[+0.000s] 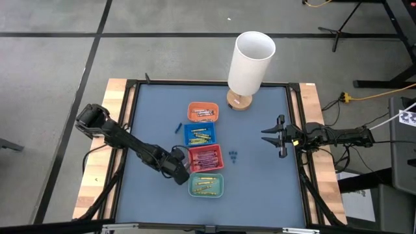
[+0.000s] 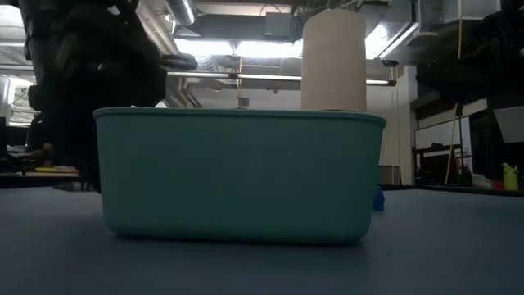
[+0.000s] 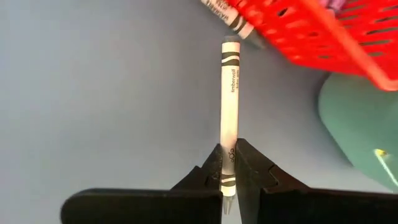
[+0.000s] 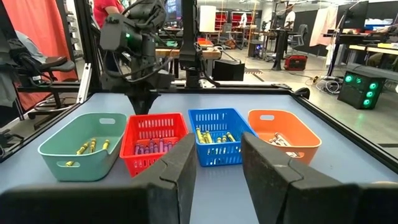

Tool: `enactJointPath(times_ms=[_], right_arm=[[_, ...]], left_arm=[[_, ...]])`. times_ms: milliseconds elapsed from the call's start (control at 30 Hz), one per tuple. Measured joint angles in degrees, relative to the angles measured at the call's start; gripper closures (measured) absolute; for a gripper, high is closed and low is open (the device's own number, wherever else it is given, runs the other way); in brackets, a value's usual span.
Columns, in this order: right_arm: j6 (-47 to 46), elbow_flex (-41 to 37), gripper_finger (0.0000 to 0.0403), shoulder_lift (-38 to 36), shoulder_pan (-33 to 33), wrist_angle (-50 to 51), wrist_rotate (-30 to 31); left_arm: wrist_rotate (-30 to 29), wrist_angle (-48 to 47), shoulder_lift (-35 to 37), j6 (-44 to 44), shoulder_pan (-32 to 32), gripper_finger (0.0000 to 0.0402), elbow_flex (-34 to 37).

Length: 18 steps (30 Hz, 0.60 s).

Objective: Sort crayons
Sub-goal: Put the gray crayon into the orange bin

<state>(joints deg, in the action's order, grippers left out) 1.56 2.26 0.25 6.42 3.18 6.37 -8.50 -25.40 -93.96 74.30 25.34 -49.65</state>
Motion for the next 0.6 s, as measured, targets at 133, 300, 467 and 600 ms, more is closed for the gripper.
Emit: enactJointPath(times_ms=[133, 300, 467, 600], right_arm=[[0.0, 0.0, 0.0279, 0.0, 0.0, 0.0, 0.02], [0.0, 0.0, 0.0279, -0.02, 0.0, 0.0, 0.0], [0.0, 0.0, 0.0278, -0.01, 0.0, 0.0, 0.01], [0.09, 0.0, 0.0279, -0.02, -0.02, 0.0, 0.02]], left_arm=[[-0.15, -0.11, 2.38, -1.76, -0.04, 0.0397, -0.03], [1.67, -2.2, 6.81, -2.95, -0.04, 0.0397, -0.08], [-0.39, -3.23, 11.49, -7.81, -0.04, 0.0397, -0.13], [-7.78, -2.91, 14.07, -15.11, -0.88, 0.0397, -0.13]])
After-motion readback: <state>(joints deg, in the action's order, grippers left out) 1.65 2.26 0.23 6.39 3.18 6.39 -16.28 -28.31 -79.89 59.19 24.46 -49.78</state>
